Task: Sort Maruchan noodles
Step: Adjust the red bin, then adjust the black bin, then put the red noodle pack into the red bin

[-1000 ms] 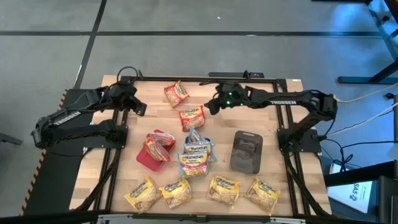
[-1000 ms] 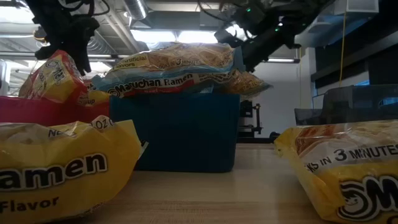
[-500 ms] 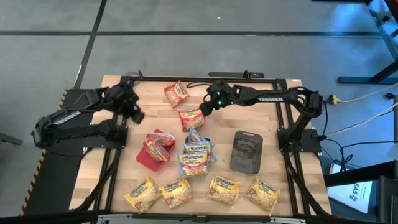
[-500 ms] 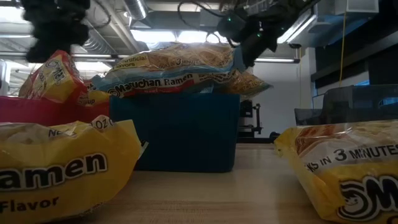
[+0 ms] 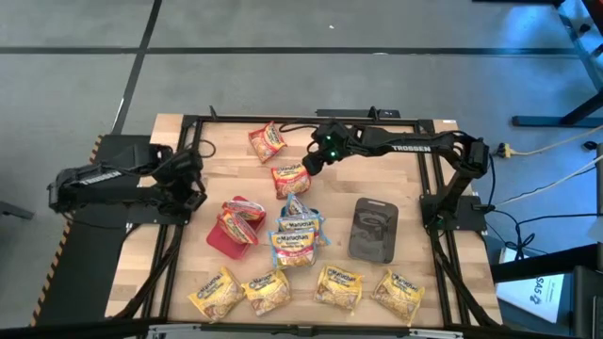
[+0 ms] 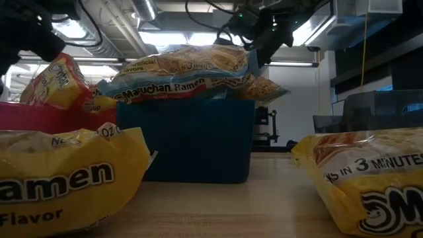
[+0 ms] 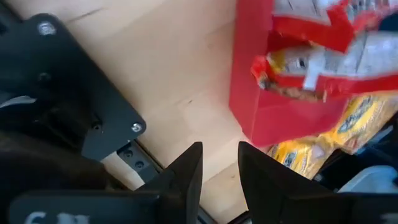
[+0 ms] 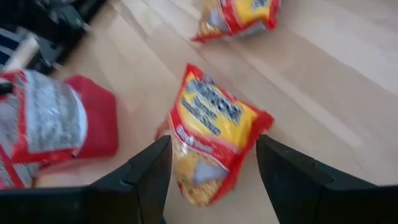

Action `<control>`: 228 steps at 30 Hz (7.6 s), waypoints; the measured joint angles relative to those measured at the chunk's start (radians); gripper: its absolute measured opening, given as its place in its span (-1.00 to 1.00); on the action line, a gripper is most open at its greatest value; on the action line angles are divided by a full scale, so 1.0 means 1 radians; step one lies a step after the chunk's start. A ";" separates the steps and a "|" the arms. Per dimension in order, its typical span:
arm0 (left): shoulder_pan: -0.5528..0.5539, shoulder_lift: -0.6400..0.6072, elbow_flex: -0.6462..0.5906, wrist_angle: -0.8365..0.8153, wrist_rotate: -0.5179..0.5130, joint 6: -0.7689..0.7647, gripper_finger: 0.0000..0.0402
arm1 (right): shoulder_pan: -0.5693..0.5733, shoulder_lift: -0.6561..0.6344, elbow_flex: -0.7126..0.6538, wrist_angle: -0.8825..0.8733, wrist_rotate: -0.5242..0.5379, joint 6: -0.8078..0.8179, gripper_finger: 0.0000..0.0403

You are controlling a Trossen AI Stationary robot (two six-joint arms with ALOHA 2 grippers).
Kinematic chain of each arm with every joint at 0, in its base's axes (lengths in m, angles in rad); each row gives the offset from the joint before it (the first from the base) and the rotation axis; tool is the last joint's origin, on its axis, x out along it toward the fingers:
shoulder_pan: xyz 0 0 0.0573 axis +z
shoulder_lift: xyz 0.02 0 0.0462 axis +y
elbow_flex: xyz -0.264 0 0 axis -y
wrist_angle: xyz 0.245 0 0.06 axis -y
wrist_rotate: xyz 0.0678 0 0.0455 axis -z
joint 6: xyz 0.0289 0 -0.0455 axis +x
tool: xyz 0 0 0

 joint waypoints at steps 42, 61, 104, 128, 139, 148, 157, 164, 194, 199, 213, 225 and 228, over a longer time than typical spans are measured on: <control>-0.819 0.309 -0.140 0.494 -0.290 -0.545 -1.00 | 0.000 0.000 -0.001 -0.079 -0.021 -0.070 0.14; -0.863 0.343 -0.138 0.737 -0.213 -0.601 -1.00 | 0.000 0.000 -0.001 -0.097 -0.028 -0.097 0.14; -0.866 0.413 -0.138 0.737 -0.159 -0.604 -1.00 | 0.000 -0.001 -0.001 -0.159 -0.029 -0.128 0.14; -0.784 0.127 -0.040 0.262 -0.708 -0.610 -1.00 | 0.024 -0.006 0.343 -1.066 0.311 -0.223 0.14; -0.631 0.114 -0.040 0.221 -0.865 -0.520 -1.00 | 0.223 -0.218 0.200 -1.237 0.314 0.040 0.14; -0.504 0.110 -0.040 0.339 -0.861 -0.328 -1.00 | 0.399 -0.379 -0.071 -1.211 0.284 0.368 0.12; -0.442 0.110 -0.040 0.398 -0.846 -0.247 -1.00 | 0.412 -0.379 -0.276 -1.079 0.297 0.565 -0.33; -0.436 0.110 -0.040 0.399 -0.832 -0.245 -1.00 | 0.412 -0.379 -0.340 -1.076 0.285 0.648 -0.67; -0.436 0.110 -0.040 0.395 -0.822 -0.245 -1.00 | 0.427 -0.378 -0.424 -0.971 0.080 0.667 -0.81; -0.436 0.110 -0.040 0.395 -0.822 -0.225 -1.00 | 0.433 -0.378 -0.424 -0.855 0.093 0.666 -0.81; -0.437 0.111 -0.040 0.392 -0.821 -0.203 -1.00 | 0.421 -0.378 -0.423 -0.899 0.235 0.668 -0.81; -0.428 0.111 -0.040 0.388 -0.871 -0.203 -1.00 | 0.130 -0.378 -0.341 -0.574 0.432 0.404 -0.81; -0.364 0.111 -0.039 0.393 -0.943 -0.195 -1.00 | 0.063 -0.378 -0.337 -0.313 0.381 0.244 -0.81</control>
